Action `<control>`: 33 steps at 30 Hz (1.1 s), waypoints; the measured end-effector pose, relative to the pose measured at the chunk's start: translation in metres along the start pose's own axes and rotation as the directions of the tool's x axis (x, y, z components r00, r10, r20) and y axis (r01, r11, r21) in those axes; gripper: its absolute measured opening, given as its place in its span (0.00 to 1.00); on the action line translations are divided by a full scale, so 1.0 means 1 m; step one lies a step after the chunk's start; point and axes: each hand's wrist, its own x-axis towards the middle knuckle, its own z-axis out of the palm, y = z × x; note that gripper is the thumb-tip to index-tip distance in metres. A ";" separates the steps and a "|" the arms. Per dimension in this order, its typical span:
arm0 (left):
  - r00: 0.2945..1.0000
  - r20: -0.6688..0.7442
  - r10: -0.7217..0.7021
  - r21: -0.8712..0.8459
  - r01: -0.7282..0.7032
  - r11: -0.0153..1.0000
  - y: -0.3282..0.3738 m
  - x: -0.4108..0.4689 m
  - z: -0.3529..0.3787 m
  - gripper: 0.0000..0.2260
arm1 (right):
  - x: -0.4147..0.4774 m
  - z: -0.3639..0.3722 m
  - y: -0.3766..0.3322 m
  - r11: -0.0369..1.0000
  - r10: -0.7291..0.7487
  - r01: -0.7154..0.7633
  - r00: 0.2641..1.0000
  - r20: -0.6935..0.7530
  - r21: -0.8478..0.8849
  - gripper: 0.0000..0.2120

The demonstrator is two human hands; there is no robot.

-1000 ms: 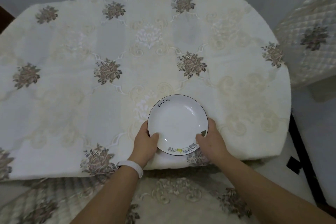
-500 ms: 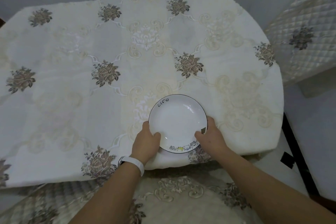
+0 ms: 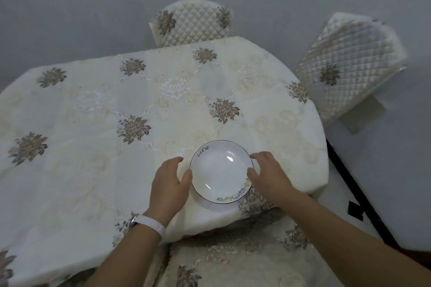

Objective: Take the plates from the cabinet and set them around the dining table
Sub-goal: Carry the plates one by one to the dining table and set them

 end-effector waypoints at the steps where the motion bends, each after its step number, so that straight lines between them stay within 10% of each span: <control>1: 0.998 0.005 0.065 0.051 -0.066 0.997 0.003 0.000 -0.006 0.19 | -0.005 -0.004 -0.008 0.997 -0.058 0.058 0.998 0.006 -0.050 0.21; 7: 0.934 0.061 0.352 0.353 -0.350 0.868 0.008 -0.004 -0.037 0.24 | -0.033 -0.020 -0.059 0.859 -0.365 0.332 0.931 -0.010 -0.389 0.22; 15: 0.913 0.071 0.402 0.477 -0.386 0.790 0.011 -0.030 -0.077 0.23 | -0.051 -0.027 -0.098 0.748 -0.513 0.451 0.858 0.007 -0.487 0.22; 33: 0.965 -0.244 0.096 0.555 0.057 0.830 0.034 -0.163 -0.111 0.22 | -0.071 -0.028 -0.136 0.474 -0.776 0.818 0.563 0.285 -0.325 0.23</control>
